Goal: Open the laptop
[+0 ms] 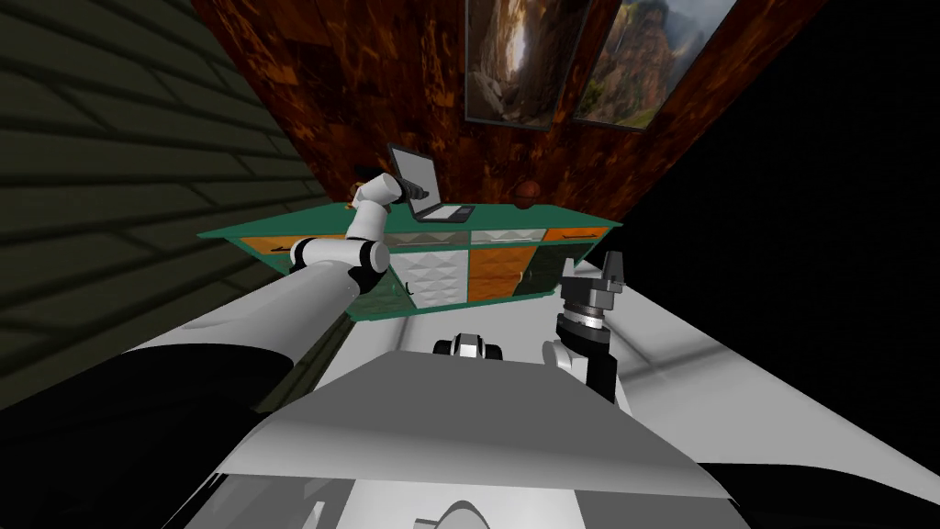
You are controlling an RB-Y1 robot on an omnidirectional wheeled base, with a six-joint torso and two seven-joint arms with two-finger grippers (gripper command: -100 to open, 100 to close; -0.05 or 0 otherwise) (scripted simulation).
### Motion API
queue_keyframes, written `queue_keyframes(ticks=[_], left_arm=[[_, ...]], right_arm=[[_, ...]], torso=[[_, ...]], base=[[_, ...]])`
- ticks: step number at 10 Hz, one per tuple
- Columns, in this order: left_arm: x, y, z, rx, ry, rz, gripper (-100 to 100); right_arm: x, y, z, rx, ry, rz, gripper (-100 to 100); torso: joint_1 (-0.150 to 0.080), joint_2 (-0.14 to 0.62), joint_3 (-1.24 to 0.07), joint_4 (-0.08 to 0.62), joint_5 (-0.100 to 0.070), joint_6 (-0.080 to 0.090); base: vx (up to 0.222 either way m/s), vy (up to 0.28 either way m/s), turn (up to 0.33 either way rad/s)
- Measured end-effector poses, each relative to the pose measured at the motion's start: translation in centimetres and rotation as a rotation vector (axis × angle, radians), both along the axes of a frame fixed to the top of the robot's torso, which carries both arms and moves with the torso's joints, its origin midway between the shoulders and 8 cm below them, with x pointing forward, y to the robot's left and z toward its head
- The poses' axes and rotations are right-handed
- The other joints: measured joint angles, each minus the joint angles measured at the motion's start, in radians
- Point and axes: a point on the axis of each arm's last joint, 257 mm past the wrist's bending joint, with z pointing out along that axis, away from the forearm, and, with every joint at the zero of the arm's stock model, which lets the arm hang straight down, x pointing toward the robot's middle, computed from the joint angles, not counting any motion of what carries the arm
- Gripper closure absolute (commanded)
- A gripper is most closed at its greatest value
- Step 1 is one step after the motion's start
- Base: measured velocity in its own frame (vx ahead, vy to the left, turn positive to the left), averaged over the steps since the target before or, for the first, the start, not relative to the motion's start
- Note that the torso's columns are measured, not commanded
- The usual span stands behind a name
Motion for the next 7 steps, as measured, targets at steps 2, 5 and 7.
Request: queue_keyframes(ticks=[2,5,7], left_arm=[[0.0,2.6,0.0,-0.004,0.004,0.036,-100],[-1.5,9.4,0.6,0.002,-0.002,0.142,-100],[-2.0,12.2,0.6,0.002,-0.002,0.18,-100]], right_arm=[[0.0,0.0,0.0,0.0,0.0,0.0,0],[0.0,0.0,0.0,0.0,0.0,0.0,0],[0.0,0.0,0.0,0.0,0.0,0.0,0]], torso=[[0.002,-0.001,-0.001,0.0,0.001,0.001],[0.002,0.001,0.0,0.0,0.001,0.0],[0.001,-0.002,-0.002,-0.001,0.0,0.001]], base=[[-0.051,0.025,-0.34],[-0.068,0.027,-0.263],[-0.05,0.012,-0.454]])
